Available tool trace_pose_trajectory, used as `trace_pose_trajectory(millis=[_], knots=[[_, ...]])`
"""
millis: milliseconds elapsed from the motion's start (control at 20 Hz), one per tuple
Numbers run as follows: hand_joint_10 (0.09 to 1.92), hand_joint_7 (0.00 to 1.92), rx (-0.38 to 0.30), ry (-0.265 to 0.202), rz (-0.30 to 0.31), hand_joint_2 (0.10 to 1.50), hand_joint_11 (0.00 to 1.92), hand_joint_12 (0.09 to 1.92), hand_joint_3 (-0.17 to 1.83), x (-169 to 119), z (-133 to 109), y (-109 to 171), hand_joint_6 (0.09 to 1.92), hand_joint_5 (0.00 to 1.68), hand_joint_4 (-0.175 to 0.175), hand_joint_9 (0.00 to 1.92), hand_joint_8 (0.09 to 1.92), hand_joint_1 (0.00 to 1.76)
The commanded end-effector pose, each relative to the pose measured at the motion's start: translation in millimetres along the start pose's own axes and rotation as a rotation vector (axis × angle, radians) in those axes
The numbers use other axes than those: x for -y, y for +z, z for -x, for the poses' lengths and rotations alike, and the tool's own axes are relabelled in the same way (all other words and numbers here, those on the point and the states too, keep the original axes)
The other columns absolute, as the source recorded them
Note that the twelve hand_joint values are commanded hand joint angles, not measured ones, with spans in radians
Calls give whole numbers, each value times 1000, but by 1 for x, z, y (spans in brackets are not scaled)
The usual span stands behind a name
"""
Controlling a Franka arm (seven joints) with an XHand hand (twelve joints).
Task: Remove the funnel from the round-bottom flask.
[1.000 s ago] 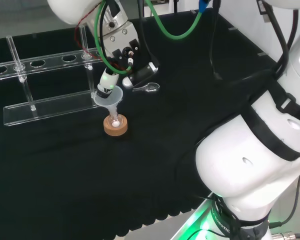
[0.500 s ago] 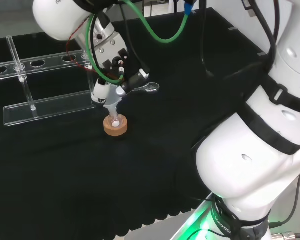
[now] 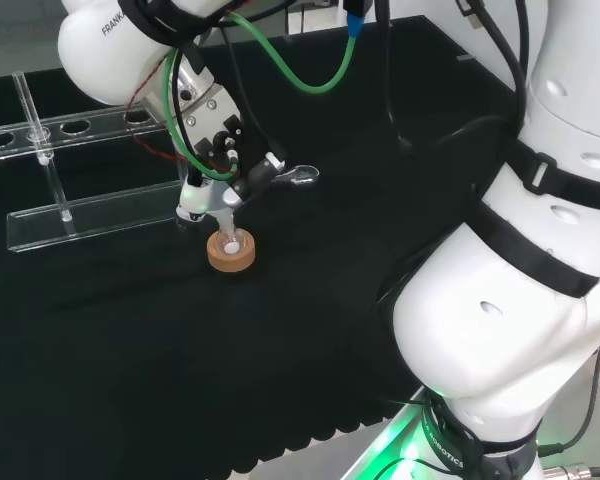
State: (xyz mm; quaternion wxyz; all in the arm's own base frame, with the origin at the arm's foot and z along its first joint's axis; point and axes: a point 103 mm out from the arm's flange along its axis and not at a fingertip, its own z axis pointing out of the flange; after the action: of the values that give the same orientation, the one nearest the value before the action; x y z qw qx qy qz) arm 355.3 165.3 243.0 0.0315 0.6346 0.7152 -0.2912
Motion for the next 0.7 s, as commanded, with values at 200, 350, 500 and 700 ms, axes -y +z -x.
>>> trace_pose_trajectory(millis=[200,350,500,700], knots=[[808,0,27,-1,0,696,144,1520,200,-13,-6,9,87,72,8,0,249,609],[808,0,30,-3,-11,697,142,1520,200,-18,-6,13,87,72,8,0,245,610],[808,0,28,-9,-16,698,140,1520,199,-23,-7,16,87,71,8,0,242,610],[808,0,40,-12,-8,699,139,1520,198,-24,-9,15,87,71,7,0,239,609]])
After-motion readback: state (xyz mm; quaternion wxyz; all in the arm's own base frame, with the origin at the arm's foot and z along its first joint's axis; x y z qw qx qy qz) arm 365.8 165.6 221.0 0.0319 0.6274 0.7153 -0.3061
